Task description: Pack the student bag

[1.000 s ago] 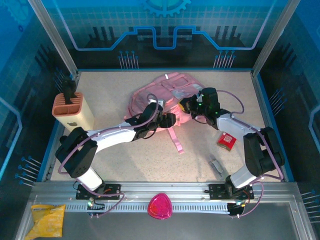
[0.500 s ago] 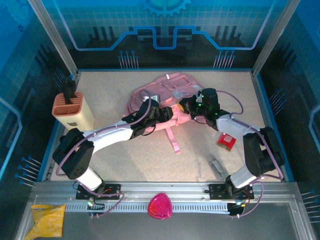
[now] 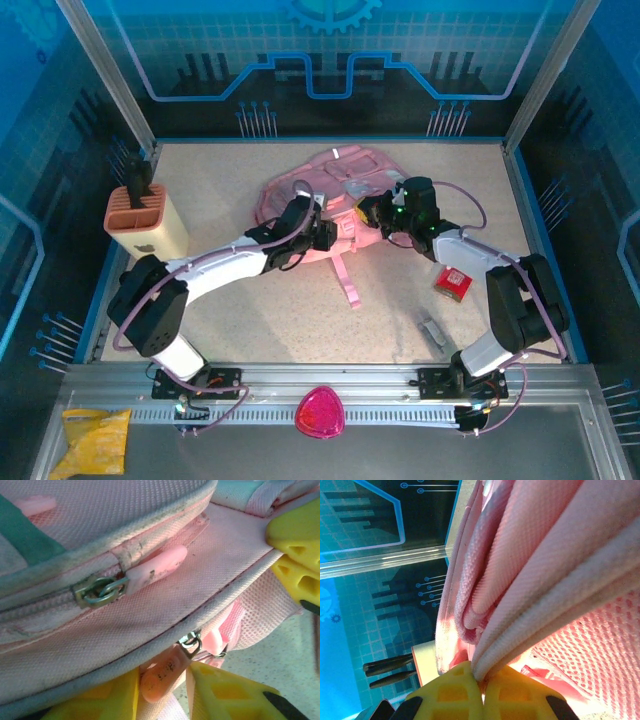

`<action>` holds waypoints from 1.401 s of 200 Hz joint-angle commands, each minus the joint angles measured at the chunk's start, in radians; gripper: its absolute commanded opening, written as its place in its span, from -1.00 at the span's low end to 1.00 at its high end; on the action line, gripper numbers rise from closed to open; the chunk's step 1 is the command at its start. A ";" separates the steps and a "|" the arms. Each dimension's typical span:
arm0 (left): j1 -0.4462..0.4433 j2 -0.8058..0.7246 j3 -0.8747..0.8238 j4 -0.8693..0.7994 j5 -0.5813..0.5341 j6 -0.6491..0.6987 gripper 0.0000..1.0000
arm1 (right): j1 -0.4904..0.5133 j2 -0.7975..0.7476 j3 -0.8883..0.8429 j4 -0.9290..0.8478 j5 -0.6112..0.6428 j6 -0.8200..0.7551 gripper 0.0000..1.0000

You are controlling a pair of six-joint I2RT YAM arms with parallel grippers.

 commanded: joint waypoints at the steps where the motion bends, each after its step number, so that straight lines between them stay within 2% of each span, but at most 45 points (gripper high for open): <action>1: 0.009 0.030 0.064 0.029 -0.036 0.123 -0.42 | 0.035 -0.003 0.035 0.076 -0.094 -0.004 -1.00; 27: -0.008 0.064 0.098 0.012 -0.104 0.174 -0.51 | 0.037 0.004 0.037 0.080 -0.091 -0.002 -1.00; 55: -0.010 0.066 0.104 0.003 -0.181 0.202 -0.72 | 0.029 0.000 0.036 0.055 -0.089 -0.024 -1.00; 83: -0.011 0.049 0.103 -0.035 -0.207 0.231 -1.00 | 0.007 -0.006 0.036 0.037 -0.094 -0.033 -1.00; 171: 0.033 0.002 0.035 -0.270 -0.252 0.257 -1.00 | -0.077 0.001 0.078 -0.071 -0.132 -0.121 -1.00; 247: 0.090 -0.060 -0.007 -0.332 -0.212 0.278 -1.00 | -0.104 0.032 0.118 -0.116 -0.144 -0.173 -1.00; 258: 0.097 -0.057 -0.005 -0.336 -0.233 0.286 -1.00 | -0.112 0.032 0.130 -0.139 -0.146 -0.196 -1.00; 280: 0.140 -0.065 -0.009 -0.344 -0.191 0.255 -1.00 | -0.154 0.053 0.173 -0.202 -0.171 -0.260 -1.00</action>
